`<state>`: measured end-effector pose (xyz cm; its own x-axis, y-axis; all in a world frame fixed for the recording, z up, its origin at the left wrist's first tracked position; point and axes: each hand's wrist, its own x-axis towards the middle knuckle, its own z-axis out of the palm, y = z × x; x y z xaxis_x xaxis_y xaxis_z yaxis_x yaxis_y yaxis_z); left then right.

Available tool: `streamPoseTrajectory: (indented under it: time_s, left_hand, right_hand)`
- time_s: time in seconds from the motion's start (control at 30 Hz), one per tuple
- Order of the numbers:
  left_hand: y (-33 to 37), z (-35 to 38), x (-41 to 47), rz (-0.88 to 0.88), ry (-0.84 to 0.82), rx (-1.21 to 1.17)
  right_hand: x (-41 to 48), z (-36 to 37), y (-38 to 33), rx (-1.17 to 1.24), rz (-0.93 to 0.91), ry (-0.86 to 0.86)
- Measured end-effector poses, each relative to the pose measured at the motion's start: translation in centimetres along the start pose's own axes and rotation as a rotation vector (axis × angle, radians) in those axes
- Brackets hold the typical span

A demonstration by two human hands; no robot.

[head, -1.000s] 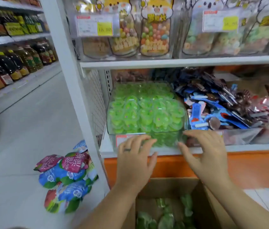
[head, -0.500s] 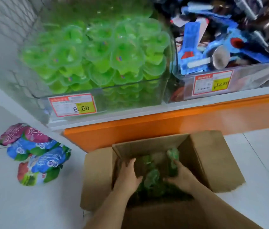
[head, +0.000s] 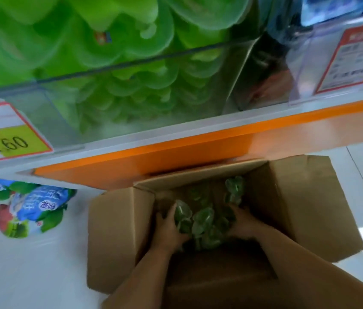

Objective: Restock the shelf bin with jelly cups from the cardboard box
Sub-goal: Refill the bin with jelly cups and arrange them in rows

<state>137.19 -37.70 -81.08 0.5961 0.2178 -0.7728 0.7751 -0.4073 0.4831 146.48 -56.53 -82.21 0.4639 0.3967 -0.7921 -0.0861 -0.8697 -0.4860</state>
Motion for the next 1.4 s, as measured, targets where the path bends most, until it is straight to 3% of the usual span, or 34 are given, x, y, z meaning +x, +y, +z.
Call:
streamPoseTrajectory:
  time_s: [0.17,0.4,0.53,0.8,0.93,1.07,1.13,1.23,1.4]
  left_hand:
    - [-0.3,0.4,0.6,0.066,-0.015,-0.114]
    - [-0.3,0.5,1.5,0.064,-0.205,-0.322]
    - [0.2,0.1,1.3,0.026,-0.147,-0.407]
    - [0.5,1.2,1.8,0.145,-0.07,-0.106]
    - [0.5,1.5,1.9,0.111,-0.049,-0.162]
    - [1.3,1.2,1.7,-0.03,-0.224,-0.355]
    - [1.4,1.7,1.6,-0.015,-0.275,-0.267]
    - [0.8,3.3,1.6,0.084,-0.225,-0.093]
    - [0.7,3.5,1.6,0.119,-0.127,-0.143]
  right_hand:
    - [0.6,0.6,0.0,-0.007,0.004,-0.043]
    - [0.8,1.6,-0.2,0.035,0.037,-0.035]
    - [1.0,2.0,-0.6,0.115,0.092,0.05]
    - [0.6,0.9,-0.4,0.412,0.17,0.018]
    - [-0.1,0.4,-0.6,0.565,0.213,0.05]
    - [-1.2,-0.1,-0.6,0.64,0.221,0.089]
    - [-1.7,-0.5,-0.9,0.677,0.225,0.109]
    - [-2.2,-0.9,-1.0,0.782,0.264,0.13]
    - [-3.2,-2.1,-1.4,0.838,0.257,0.154]
